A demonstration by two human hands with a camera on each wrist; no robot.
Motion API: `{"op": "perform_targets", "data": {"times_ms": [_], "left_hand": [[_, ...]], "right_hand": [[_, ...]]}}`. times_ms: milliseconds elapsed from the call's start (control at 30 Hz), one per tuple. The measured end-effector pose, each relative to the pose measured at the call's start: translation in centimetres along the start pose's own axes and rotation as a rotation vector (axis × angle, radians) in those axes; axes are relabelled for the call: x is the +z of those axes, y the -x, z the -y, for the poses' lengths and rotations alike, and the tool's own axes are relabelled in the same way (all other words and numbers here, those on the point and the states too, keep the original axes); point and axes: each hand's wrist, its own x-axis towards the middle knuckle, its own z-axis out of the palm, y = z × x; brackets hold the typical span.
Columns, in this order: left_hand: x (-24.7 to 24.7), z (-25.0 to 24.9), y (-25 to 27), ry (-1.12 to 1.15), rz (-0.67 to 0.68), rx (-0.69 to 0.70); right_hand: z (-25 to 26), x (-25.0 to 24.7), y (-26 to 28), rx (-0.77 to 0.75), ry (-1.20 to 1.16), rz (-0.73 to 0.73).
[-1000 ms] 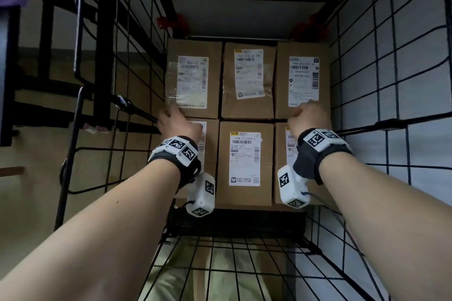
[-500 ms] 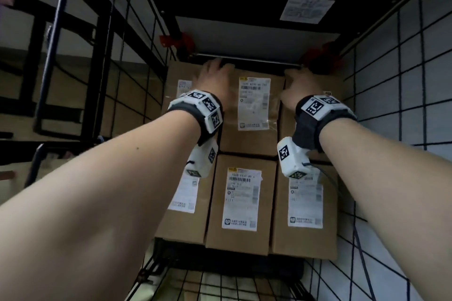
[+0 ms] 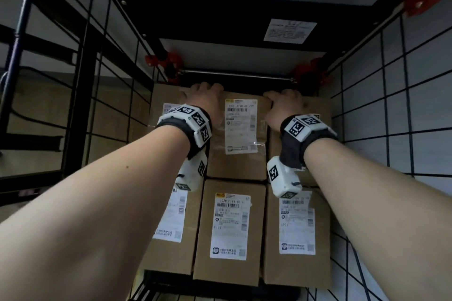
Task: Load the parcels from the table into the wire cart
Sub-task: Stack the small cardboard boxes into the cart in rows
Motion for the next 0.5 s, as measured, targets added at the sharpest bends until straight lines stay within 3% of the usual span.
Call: {"op": "perform_targets", "data": {"times_ms": [500], "left_hand": [[0.4, 0.8, 1.1, 0.028, -0.051, 0.057]], "right_hand": [[1.3, -0.2, 2.1, 0.054, 0.023, 0.046]]}}
